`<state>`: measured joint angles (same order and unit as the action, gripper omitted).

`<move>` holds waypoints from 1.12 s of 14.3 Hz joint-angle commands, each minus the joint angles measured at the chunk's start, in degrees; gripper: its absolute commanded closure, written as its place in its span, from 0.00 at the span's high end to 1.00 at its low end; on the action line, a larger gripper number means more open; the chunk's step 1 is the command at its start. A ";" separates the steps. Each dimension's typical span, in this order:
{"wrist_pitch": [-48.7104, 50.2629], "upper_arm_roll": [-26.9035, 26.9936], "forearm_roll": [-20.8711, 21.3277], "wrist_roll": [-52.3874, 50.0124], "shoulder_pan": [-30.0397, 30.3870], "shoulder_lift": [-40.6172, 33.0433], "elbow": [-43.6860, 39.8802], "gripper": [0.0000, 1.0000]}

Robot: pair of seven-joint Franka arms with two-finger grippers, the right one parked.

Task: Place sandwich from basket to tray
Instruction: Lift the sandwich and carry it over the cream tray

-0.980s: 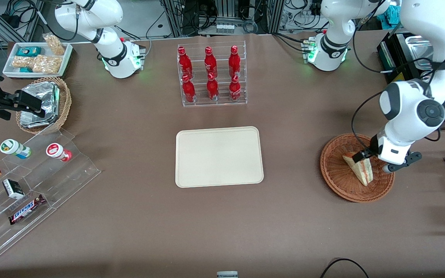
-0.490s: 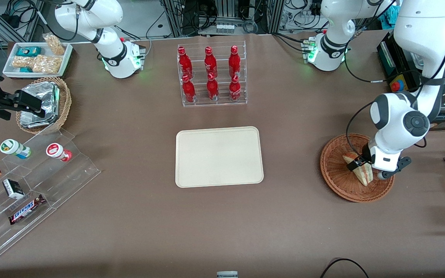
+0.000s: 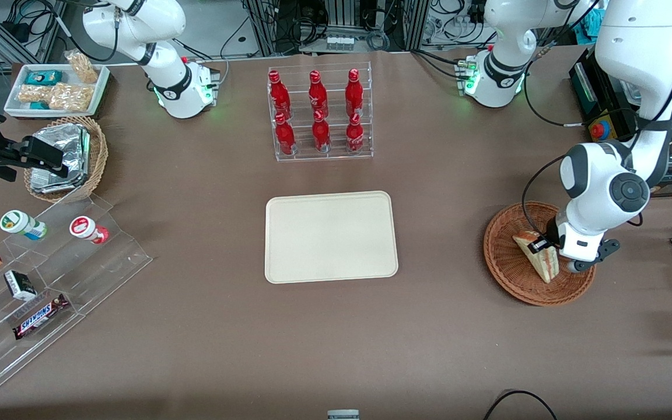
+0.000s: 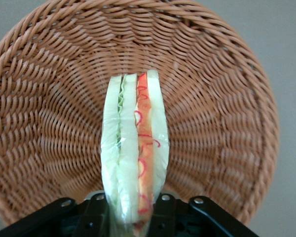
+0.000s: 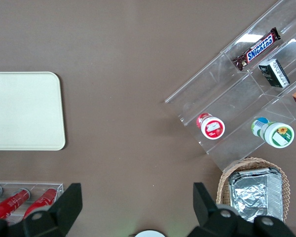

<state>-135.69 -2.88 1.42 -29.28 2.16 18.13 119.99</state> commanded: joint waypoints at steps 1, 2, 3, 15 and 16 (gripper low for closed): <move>14.08 0.07 0.51 0.18 -4.26 -3.01 -7.46 0.15; 19.36 0.07 0.34 0.18 -6.71 -2.75 -11.32 0.15; 23.24 -0.01 -0.10 0.45 -8.65 -2.23 -14.40 0.13; 9.85 -4.06 -2.39 -14.82 -37.48 17.71 -32.35 0.13; 8.26 -3.97 -2.30 -17.11 -39.32 19.38 -33.58 0.13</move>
<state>-126.11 -7.85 -1.42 -41.91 -33.85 33.36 91.66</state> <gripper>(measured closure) 0.846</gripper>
